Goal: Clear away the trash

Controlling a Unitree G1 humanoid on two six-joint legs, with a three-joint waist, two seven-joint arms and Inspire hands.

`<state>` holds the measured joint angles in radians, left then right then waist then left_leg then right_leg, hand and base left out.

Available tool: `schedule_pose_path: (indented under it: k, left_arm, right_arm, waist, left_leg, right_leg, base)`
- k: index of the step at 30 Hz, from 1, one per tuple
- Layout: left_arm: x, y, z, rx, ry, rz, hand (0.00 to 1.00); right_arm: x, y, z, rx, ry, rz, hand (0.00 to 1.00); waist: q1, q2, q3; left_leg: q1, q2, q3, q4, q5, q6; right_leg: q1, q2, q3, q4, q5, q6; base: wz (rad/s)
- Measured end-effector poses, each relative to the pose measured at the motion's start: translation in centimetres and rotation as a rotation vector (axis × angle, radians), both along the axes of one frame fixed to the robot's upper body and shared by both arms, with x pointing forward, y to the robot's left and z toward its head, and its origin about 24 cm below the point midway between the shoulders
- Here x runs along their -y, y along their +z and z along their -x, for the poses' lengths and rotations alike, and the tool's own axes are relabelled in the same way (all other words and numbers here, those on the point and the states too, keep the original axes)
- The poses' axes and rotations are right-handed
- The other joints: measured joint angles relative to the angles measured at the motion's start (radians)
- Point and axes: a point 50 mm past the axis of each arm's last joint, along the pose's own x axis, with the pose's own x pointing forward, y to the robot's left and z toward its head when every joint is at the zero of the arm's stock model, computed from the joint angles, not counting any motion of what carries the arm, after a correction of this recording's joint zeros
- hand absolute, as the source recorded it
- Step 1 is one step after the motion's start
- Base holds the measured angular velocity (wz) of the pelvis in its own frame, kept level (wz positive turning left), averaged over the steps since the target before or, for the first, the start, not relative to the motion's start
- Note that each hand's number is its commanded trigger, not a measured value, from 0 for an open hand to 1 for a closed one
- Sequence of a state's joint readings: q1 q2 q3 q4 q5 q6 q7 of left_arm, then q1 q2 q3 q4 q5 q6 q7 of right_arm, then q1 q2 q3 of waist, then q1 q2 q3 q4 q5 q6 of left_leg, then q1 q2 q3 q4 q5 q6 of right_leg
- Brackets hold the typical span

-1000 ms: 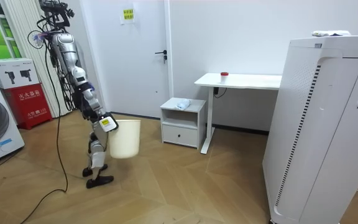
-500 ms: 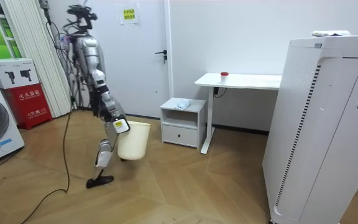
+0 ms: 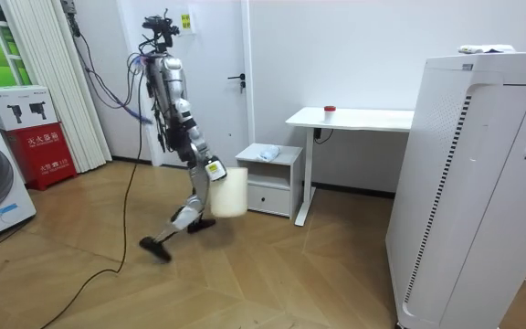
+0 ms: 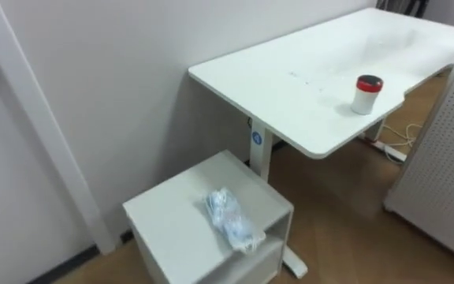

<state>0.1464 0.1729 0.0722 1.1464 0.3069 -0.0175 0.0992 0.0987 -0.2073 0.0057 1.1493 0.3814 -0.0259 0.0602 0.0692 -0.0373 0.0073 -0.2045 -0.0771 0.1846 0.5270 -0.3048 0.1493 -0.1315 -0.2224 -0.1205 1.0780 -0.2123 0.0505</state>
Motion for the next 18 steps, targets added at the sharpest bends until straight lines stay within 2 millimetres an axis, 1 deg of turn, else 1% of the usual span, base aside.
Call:
schedule_pose_path:
  k: [1,2,3,4,5,6,7,8,9,10,11,14,15,16,17,18]
  left_arm:
    - [-0.1,0.2,-0.6,0.034,-0.005,-0.016,0.00]
    - [-0.2,0.4,-1.0,0.058,-0.023,-0.031,0.00]
    - [-0.2,0.5,-1.3,0.070,-0.028,-0.035,0.00]
    - [-0.2,0.7,-1.9,0.101,-0.034,-0.043,0.00]
    - [-0.1,0.9,-2.6,0.137,-0.039,-0.047,0.00]
    - [-0.1,1.1,-3.0,0.156,-0.042,-0.050,0.00]
    - [0.1,1.3,-3.9,0.192,-0.046,-0.053,0.00]
    - [0.3,1.5,-4.5,0.218,-0.049,-0.057,0.00]
    - [0.3,1.9,-5.3,0.276,-0.058,-0.071,0.00]
    - [0.3,2.6,-6.5,0.337,-0.072,-0.092,0.00]
    - [0.3,3.0,-7.2,0.368,-0.081,-0.105,0.00]
    - [0.7,4.9,-11.2,0.549,-0.112,-0.157,0.00]
    - [0.8,5.2,-11.8,0.573,-0.118,-0.165,0.00]
    - [1.0,5.7,-12.8,0.618,-0.133,-0.185,0.00]
    - [1.2,6.2,-13.6,0.660,-0.138,-0.201,0.00]
    - [1.2,6.4,-13.9,0.681,-0.137,-0.208,0.00]
  right_arm:
    - [-0.1,0.2,-0.7,0.026,0.010,0.003,1.00]
    - [-0.3,0.3,-1.2,0.046,0.026,0.000,1.00]
    - [-0.3,0.3,-1.4,0.057,0.031,-0.001,1.00]
    - [-0.4,0.4,-1.5,0.069,0.043,-0.006,1.00]
    - [-0.5,0.3,-1.5,0.074,0.045,-0.003,1.00]
    - [-0.5,0.3,-1.5,0.076,0.045,-0.003,1.00]
    - [-0.5,0.3,-1.5,0.075,0.044,-0.002,1.00]
    - [-0.5,0.2,-1.3,0.068,0.042,0.000,1.00]
    - [-0.6,0.1,-1.4,0.063,0.048,0.001,1.00]
    - [-0.8,0.2,-1.9,0.077,0.083,0.008,1.00]
    - [-0.8,0.2,-2.1,0.081,0.100,0.014,1.00]
    - [-1.0,0.3,-3.0,0.095,0.143,0.014,1.00]
    - [-1.0,0.3,-3.0,0.096,0.149,0.013,1.00]
    - [-1.1,0.3,-3.1,0.099,0.161,0.014,1.00]
    - [-1.2,0.4,-3.7,0.104,0.175,0.015,1.00]
    - [-1.3,0.4,-4.0,0.105,0.184,0.015,1.00]
  waist:
    - [0.001,0.011,0.0029]
    - [-0.004,0.021,0.0053]
    - [-0.008,0.023,0.0057]
    - [-0.015,0.024,0.0058]
    - [-0.032,0.022,0.0047]
    - [-0.041,0.021,0.0039]
    - [-0.053,0.022,-0.0030]
    - [-0.051,0.023,-0.0065]
    - [-0.037,0.031,-0.0043]
    - [-0.036,0.034,-0.0019]
    - [-0.038,0.034,-0.0013]
    - [-0.046,0.038,0.0003]
    - [-0.049,0.038,0.0005]
    - [-0.051,0.038,0.0006]
    - [-0.051,0.037,0.0020]
    - [-0.055,0.035,0.0041]
  left_leg:
    - [0.019,0.015,-0.003,-0.020,-0.003,-0.003]
    - [0.034,0.030,-0.013,-0.040,-0.004,-0.009]
    - [0.045,0.034,-0.019,-0.053,-0.002,-0.012]
    - [0.059,0.036,-0.034,-0.076,0.000,-0.016]
    - [0.071,0.036,-0.041,-0.087,-0.003,-0.023]
    - [0.075,0.036,-0.042,-0.092,-0.006,-0.026]
    - [0.094,0.045,-0.046,-0.100,-0.011,-0.035]
    - [0.101,0.050,-0.048,-0.105,-0.009,-0.041]
    - [0.113,0.060,-0.049,-0.120,-0.006,-0.048]
    - [0.111,0.066,-0.049,-0.122,-0.001,-0.056]
    - [0.111,0.068,-0.049,-0.128,0.002,-0.062]
    - [0.120,0.071,-0.049,-0.182,0.013,-0.079]
    - [0.122,0.072,-0.049,-0.189,0.014,-0.080]
    - [0.123,0.073,-0.047,-0.199,0.014,-0.080]
    - [0.118,0.072,-0.045,-0.202,0.014,-0.080]
    - [0.114,0.071,-0.046,-0.201,0.014,-0.080]
  right_leg:
    - [-0.067,0.016,-0.018,-0.049,-0.051,-0.002]
    - [-0.108,0.048,-0.021,-0.160,-0.086,-0.003]
    - [-0.123,0.059,-0.022,-0.229,-0.091,-0.004]
    - [-0.135,0.073,-0.023,-0.378,-0.090,-0.006]
    - [-0.127,0.077,-0.032,-0.531,-0.067,-0.008]
    - [-0.124,0.084,-0.034,-0.585,-0.031,-0.001]
    - [-0.107,0.101,-0.025,-0.630,0.035,0.000]
    - [-0.095,0.109,-0.029,-0.650,0.040,-0.002]
    - [-0.076,0.128,-0.031,-0.671,0.044,-0.009]
    - [-0.065,0.138,-0.031,-0.692,0.048,-0.014]
    - [-0.062,0.139,-0.031,-0.703,0.048,-0.014]
    - [-0.068,0.142,-0.030,-0.719,0.048,-0.016]
    - [-0.070,0.144,-0.030,-0.718,0.048,-0.016]
    - [-0.082,0.153,-0.025,-0.713,0.047,-0.016]
    - [-0.098,0.155,-0.018,-0.708,0.047,-0.017]
    - [-0.105,0.154,-0.021,-0.705,0.047,-0.017]
  base:
    - [0.00]
    - [0.03]
    - [0.21]
    - [0.45]
    - [0.58]
    - [0.75]
    - [0.53]
    - [0.29]
    - [-0.06]
    - [-0.10]
    - [-0.04]
    - [-0.02]
    - [-0.09]
    - [-0.25]
    - [-0.33]
    - [-0.35]
